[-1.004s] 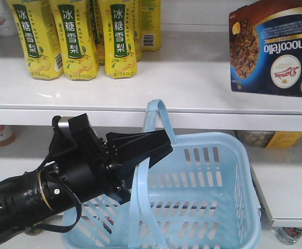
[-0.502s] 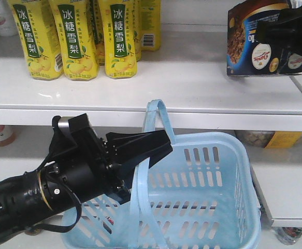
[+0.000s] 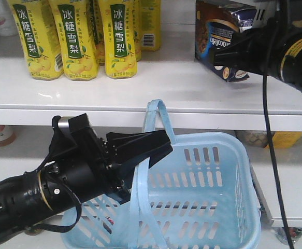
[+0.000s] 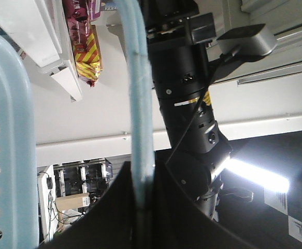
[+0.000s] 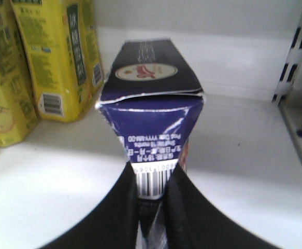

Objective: Left arm holds basket, right arm returns cookies
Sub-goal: 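Move the held cookie box with the right gripper onto the upper shelf, then open the right gripper and withdraw it from the standing cookie box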

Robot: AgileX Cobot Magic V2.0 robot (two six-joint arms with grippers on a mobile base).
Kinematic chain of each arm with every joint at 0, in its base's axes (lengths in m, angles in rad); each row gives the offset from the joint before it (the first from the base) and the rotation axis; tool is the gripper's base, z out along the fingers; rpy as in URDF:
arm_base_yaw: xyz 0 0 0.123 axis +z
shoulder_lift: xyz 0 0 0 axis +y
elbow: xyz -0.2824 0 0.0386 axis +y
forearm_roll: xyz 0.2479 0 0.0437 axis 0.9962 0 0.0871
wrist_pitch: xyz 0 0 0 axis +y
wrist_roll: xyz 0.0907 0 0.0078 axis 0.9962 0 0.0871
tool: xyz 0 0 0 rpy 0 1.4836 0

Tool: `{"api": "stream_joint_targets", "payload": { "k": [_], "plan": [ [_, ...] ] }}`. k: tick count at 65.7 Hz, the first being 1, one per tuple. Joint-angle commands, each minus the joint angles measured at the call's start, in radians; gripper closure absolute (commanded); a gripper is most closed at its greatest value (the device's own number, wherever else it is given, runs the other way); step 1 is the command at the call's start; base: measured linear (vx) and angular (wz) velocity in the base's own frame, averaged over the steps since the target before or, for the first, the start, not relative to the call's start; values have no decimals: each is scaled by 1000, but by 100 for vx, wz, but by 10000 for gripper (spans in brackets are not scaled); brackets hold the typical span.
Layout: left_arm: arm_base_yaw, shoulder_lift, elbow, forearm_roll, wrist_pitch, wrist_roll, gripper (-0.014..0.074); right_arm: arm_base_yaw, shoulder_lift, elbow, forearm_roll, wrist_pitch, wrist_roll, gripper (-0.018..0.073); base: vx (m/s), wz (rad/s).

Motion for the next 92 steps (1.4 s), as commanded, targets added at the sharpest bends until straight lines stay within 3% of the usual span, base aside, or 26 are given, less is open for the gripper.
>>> {"api": "stream_joint_targets", "payload": {
  "k": [1,26,38,49,57,77,92],
  "plan": [
    [12,-32,-39,-127,-43,33,596,-7,-16,5,-18,-36,11,566,0,0],
    [12,-32,-39,-127,-43,33,596,-7,-22,42,-18,-82,22,525,0,0],
    [12,-32,-39,-127,-43,33,596,-7,-33,38,-16,-114,22,358,0,0],
    [12,-32,-39,-127,-43,33,596,-7,-48,38,-16,-72,22,144,0,0],
    [12,-32,-39,-127,-43,33,596,-7,-77,38,-16,-57,22,78,0,0],
    [12,-32,-39,-127,-43,33,596,-7,-217,39,-15,28,22,132,0,0],
    [12,-32,-39,-127,-43,33,596,-7,-384,128,-17,137,22,350,0,0]
  ]
}}
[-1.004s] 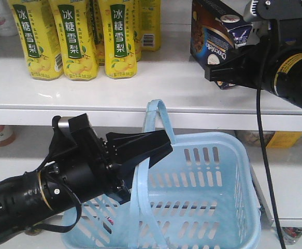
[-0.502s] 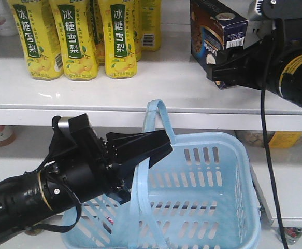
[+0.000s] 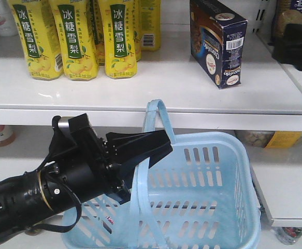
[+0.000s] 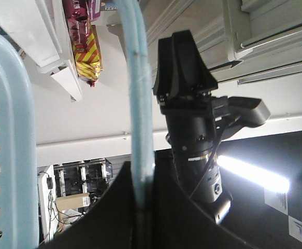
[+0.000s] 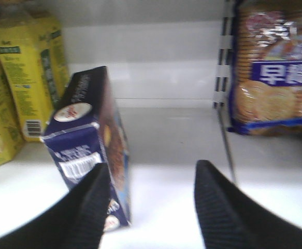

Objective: Left arm holds basket, right arm returns cookies

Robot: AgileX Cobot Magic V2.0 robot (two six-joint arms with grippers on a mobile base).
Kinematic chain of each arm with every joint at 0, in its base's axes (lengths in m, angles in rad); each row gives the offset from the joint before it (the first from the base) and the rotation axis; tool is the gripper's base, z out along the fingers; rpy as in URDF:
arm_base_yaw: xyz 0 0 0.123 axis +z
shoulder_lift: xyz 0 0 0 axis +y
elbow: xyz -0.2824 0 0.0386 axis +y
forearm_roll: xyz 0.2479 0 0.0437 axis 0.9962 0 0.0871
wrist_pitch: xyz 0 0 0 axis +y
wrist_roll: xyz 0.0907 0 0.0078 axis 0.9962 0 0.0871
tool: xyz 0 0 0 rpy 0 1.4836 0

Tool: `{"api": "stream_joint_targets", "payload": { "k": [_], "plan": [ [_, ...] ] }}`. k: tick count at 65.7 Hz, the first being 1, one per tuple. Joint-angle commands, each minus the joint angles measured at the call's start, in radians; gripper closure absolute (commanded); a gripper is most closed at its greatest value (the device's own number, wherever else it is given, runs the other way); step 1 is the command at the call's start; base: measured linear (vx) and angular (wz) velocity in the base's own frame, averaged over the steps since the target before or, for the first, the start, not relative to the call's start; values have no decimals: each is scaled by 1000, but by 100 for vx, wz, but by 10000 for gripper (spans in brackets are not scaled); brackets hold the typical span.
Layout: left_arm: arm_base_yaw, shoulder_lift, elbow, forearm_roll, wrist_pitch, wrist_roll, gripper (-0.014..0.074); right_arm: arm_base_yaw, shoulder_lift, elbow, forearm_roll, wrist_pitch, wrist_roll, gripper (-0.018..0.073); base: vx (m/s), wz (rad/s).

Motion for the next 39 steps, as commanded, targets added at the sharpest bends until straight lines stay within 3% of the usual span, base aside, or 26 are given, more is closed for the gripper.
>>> {"api": "stream_joint_targets", "payload": {
  "k": [1,13,39],
  "plan": [
    [12,-32,-39,-127,-43,33,596,-5,-90,25,-29,11,2,367,0,0],
    [12,-32,-39,-127,-43,33,596,-5,-245,140,-29,52,2,573,0,0],
    [12,-32,-39,-127,-43,33,596,-5,-592,347,-24,141,2,570,0,0]
  ]
}}
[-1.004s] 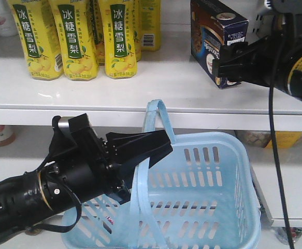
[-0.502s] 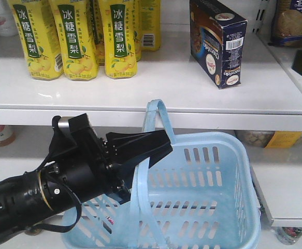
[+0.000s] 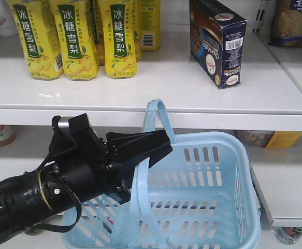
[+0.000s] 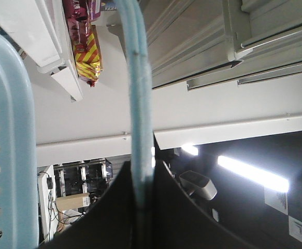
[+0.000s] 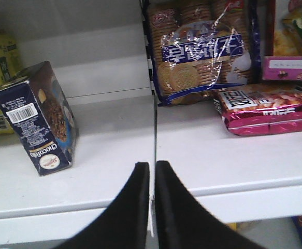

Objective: Left arm holds basket, right arm returns cookies

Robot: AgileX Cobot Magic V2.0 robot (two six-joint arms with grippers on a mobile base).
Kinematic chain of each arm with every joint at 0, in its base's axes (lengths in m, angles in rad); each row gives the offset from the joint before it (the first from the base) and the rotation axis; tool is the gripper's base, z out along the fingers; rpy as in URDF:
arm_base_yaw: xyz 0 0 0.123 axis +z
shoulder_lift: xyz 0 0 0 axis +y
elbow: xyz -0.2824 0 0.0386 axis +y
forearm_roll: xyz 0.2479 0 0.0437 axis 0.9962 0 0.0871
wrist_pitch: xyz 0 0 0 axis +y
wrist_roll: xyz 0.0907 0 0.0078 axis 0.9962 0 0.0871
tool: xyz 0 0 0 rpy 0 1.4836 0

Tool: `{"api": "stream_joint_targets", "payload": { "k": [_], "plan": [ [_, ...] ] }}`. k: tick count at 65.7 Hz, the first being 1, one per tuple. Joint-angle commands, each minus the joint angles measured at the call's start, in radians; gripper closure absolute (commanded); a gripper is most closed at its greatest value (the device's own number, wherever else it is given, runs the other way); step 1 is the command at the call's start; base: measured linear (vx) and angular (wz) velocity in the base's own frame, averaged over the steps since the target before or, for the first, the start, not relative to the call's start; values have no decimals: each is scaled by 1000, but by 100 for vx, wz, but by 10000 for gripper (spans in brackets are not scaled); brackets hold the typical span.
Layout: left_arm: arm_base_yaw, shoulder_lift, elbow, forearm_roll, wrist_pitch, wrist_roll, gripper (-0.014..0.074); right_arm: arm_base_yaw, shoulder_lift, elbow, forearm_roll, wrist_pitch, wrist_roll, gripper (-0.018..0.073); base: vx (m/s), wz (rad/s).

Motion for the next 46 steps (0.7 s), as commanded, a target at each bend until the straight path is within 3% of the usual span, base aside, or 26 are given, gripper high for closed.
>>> {"api": "stream_joint_targets", "payload": {
  "k": [1,22,46],
  "plan": [
    [12,-32,-39,-126,-43,33,596,-5,-59,18,-33,6,2,570,0,0],
    [12,-32,-39,-126,-43,33,596,-5,-233,141,-21,49,5,570,0,0],
    [12,-32,-39,-126,-43,33,596,-5,-244,149,-27,61,5,570,0,0]
  ]
}}
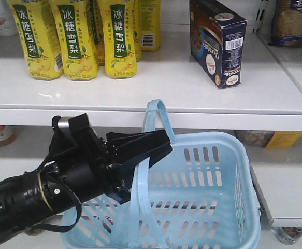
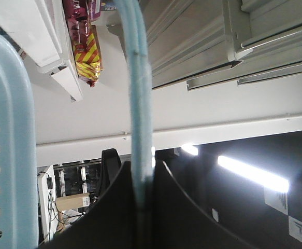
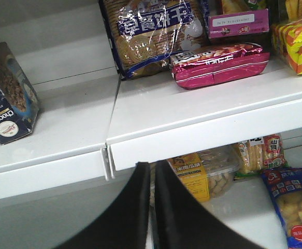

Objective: Left arm holds basket, right arm returns cookies

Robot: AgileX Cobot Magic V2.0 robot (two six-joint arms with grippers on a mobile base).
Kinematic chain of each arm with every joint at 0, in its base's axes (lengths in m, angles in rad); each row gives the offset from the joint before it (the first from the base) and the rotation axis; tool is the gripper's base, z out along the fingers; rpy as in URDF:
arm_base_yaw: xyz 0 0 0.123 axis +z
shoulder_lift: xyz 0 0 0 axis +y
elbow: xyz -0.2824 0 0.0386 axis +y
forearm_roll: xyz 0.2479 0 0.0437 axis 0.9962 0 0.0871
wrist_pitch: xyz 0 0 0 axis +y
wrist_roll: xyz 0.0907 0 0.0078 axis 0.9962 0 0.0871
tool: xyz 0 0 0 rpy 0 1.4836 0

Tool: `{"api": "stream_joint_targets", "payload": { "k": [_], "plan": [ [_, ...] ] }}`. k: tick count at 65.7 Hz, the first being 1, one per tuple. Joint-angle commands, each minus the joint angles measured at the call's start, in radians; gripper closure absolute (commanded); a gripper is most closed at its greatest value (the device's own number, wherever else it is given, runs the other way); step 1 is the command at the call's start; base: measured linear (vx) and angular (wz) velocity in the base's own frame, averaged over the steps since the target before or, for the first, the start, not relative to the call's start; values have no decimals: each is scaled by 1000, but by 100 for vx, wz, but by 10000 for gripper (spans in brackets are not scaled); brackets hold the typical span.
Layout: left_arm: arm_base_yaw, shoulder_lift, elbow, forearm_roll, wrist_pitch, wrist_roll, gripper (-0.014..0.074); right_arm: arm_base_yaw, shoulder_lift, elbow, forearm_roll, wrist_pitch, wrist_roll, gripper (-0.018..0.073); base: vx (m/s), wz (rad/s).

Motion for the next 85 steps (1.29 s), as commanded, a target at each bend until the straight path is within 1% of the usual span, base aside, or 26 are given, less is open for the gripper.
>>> {"api": "stream_joint_targets", "payload": {
  "k": [1,49,52,58,62,76,81,85],
  "plan": [
    [12,-32,-39,-126,-43,33,596,-5,15,-26,-48,-45,-2,570,0,0],
    [13,-43,-39,-135,-18,27,596,-5,15,-26,-48,-45,-2,570,0,0],
    [13,-59,-39,-134,7,4,596,-5,15,-26,-48,-45,-2,570,0,0],
    [13,-99,-39,-110,72,-94,596,-5,15,-26,-48,-45,-2,570,0,0],
    [13,-128,-39,-99,117,-93,596,-5,15,-26,-48,-45,-2,570,0,0],
    [13,-243,-38,-104,257,-93,596,-5,15,-26,-48,-45,-2,570,0,0],
    [13,-279,-32,-113,302,-93,596,-5,15,-26,-48,-45,-2,570,0,0],
    [13,-311,-4,-138,322,-93,596,-5,15,-26,-48,-45,-2,570,0,0]
  ]
}}
